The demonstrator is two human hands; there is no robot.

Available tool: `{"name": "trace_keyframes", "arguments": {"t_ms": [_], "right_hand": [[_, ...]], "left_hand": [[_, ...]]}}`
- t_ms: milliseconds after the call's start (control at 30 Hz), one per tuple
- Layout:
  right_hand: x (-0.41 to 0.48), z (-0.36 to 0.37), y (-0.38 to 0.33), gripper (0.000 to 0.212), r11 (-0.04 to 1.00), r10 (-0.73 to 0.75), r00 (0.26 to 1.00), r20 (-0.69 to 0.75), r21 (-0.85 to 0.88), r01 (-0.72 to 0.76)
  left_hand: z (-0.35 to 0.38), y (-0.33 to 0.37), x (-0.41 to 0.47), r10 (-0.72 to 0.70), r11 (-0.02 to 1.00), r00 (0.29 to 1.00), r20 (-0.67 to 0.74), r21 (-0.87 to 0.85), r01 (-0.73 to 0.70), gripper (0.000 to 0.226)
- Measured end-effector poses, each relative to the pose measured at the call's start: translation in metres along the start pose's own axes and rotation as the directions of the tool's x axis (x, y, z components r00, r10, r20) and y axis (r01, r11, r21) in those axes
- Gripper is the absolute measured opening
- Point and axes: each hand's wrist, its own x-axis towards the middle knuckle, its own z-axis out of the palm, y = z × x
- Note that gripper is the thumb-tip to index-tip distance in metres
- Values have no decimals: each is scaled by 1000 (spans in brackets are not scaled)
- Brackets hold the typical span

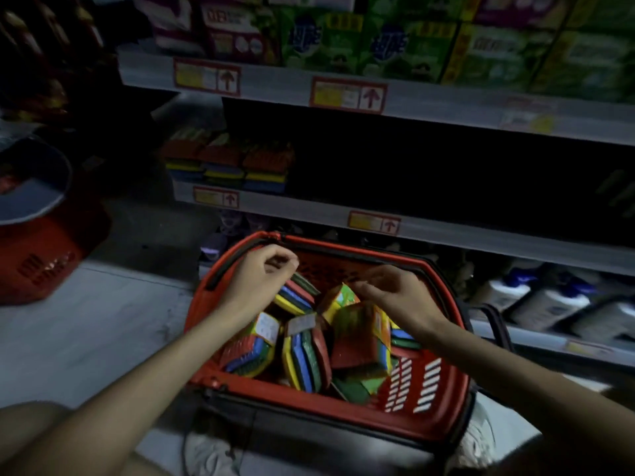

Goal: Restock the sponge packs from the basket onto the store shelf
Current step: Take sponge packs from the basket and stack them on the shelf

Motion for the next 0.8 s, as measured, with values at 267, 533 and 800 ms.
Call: {"name": "trace_keyframes", "arguments": {"t_ms": [267,533,800], "right_hand": [[-52,0,85,58,982,-5,999,-42,-187,-3],[-59,-25,102,59,960,41,996,-80,-275,-62],[-72,-40,104,70,975,123,980,-157,-166,-149]], "left_hand": [[-13,-77,-38,177,577,974,141,787,-219,44],[5,-77,-56,155,466,961,228,841,-275,54],[40,-47,-54,209,498,918,337,771,-396,55]]}}
